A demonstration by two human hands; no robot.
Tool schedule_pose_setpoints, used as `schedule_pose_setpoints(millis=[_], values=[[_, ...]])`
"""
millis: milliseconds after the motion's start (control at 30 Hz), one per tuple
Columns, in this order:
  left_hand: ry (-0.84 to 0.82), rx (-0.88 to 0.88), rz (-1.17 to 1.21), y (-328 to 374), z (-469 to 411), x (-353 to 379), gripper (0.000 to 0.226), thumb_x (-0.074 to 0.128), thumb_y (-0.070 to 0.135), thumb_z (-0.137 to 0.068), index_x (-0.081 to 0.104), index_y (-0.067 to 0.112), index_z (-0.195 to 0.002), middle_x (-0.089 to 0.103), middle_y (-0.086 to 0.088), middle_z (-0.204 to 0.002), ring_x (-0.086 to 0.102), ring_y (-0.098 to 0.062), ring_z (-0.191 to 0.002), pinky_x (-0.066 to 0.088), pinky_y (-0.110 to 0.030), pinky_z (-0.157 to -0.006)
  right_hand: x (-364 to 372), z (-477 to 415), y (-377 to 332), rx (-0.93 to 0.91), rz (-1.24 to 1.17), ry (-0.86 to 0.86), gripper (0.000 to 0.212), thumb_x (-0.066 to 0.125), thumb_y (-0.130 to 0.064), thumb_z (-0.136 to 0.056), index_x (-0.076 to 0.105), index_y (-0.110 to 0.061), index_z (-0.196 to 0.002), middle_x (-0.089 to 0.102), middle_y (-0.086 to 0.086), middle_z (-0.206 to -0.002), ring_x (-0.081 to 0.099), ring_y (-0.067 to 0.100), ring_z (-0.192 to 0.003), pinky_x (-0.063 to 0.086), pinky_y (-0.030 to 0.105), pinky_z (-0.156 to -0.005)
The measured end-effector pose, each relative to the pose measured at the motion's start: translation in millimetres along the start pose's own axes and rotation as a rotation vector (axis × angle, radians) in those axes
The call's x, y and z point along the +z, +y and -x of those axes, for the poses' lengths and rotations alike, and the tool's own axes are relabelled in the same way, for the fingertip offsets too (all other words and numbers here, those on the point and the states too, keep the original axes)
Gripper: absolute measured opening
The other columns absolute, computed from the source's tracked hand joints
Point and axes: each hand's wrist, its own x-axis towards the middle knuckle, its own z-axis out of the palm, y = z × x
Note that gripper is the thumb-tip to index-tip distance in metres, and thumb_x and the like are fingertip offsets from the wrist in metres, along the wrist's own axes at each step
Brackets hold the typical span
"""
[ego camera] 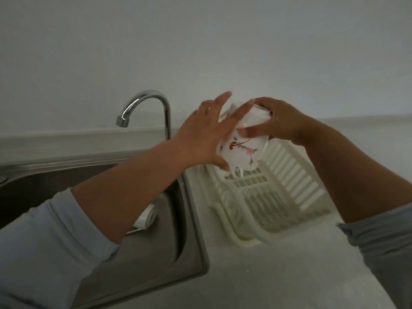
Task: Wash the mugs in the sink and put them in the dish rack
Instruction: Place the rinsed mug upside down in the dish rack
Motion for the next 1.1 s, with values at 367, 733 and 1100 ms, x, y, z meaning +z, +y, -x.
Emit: schedule_pose_setpoints(millis=[367,733,1100], values=[[-0.415,-0.182,0.525,76,-72,80,0.059,0.055,0.005,-0.088,0.036,0.026,-0.140,0.049,-0.010,-0.134,0.053,-0.022,-0.111,0.044,-0.028,-0.085,-8,-6,138,0.176,0.335,-0.126,0.094,0.088,-0.034,-0.053,0.038,-0.016,-0.131,0.052,0.001,-0.118,0.051,0.018,-0.103,0.046,0.032,-0.084],[-0.470,-0.265,0.579,70,-78,105,0.056,0.055,0.004,-0.089,0.042,0.023,-0.139,0.047,-0.004,-0.140,0.051,-0.020,-0.118,0.037,-0.023,-0.087,15,-18,156,0.126,0.597,-0.170,0.103,0.084,-0.044,-0.059,0.026,-0.014,-0.140,0.042,0.007,-0.136,0.046,0.026,-0.122,0.041,0.036,-0.096],[-0.372,-0.339,0.780,68,-64,94,0.049,0.055,0.005,-0.089,0.046,0.017,-0.136,0.052,-0.003,-0.136,0.053,-0.014,-0.119,0.045,-0.020,-0.086,25,-14,137,0.045,0.809,-0.098,0.084,0.073,-0.043,-0.073,0.030,-0.017,-0.140,0.039,0.008,-0.140,0.038,0.030,-0.128,0.037,0.042,-0.104]])
